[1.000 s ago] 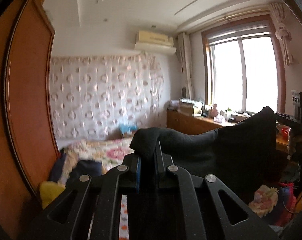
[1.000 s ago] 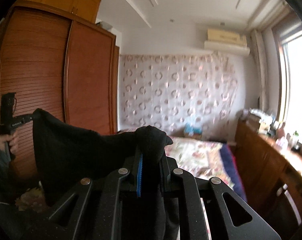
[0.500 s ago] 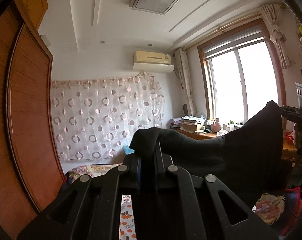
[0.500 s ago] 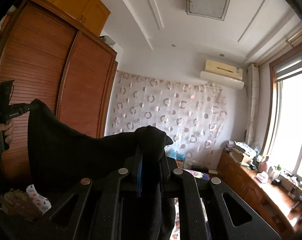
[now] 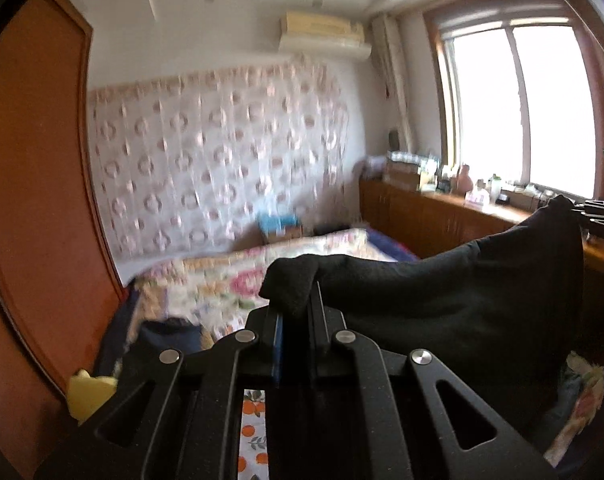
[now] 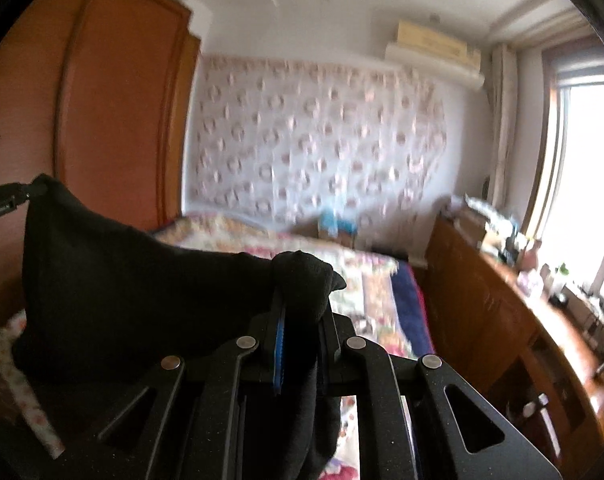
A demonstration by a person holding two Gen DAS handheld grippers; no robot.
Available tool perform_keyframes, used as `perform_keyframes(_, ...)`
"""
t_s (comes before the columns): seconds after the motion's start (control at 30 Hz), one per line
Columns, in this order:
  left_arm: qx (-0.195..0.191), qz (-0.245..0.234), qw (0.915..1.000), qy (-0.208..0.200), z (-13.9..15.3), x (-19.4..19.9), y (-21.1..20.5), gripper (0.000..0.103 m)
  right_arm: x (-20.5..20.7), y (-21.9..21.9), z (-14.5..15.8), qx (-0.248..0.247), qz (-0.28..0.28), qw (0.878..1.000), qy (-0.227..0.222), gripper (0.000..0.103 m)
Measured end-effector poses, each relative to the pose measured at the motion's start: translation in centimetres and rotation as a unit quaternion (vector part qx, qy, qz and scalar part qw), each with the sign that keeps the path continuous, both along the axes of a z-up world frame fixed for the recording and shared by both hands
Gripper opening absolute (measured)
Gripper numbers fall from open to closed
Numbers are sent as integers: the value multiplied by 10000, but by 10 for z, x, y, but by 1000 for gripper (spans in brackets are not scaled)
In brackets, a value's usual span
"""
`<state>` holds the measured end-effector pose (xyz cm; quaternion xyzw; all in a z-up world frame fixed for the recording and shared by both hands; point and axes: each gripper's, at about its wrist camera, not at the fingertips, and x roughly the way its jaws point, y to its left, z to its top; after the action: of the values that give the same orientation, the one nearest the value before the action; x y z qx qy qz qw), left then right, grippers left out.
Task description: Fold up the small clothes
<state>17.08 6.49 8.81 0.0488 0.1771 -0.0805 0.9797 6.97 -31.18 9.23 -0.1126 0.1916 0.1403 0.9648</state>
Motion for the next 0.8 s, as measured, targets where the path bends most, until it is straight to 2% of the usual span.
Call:
perform_keyframes(0.1, 0, 26, 9990, 452, -32, 48, -5, 10, 45, 9, -29, -61, -94, 9992, 388, 13)
perform_keyframes(0.2, 84, 54, 9975, 693, -53, 78, -12, 10, 85, 20, -46, -121, -126, 9976, 676, 13)
perform_keyframes(0.3, 137, 66, 9951, 974, -73, 109, -16, 10, 120, 25, -54, -176, -162, 9957, 899, 13)
perform_keyframes(0.43, 171, 109, 9924, 1215, -94, 132, -17, 10, 170, 17, -47, -199, -223, 9928, 1162, 13)
perform_keyframes(0.5, 185, 132, 9911, 1313, -103, 139, -17, 10, 169, 12, -37, -200, -230, 9918, 1244, 13)
perform_keyframes(0.7, 107, 151, 9859, 1665, -124, 158, -14, 12, 191, 10, -48, -58, -256, 9884, 1495, 13)
perform_keyframes(0.73, 40, 125, 9843, 1758, -126, 158, -15, 13, 190, 9, -52, -33, -258, 9878, 1536, 14)
perform_keyframes(0.8, -26, 113, 9830, 1834, -125, 156, -14, 24, 191, 6, -55, 32, -281, 9865, 1615, 21)
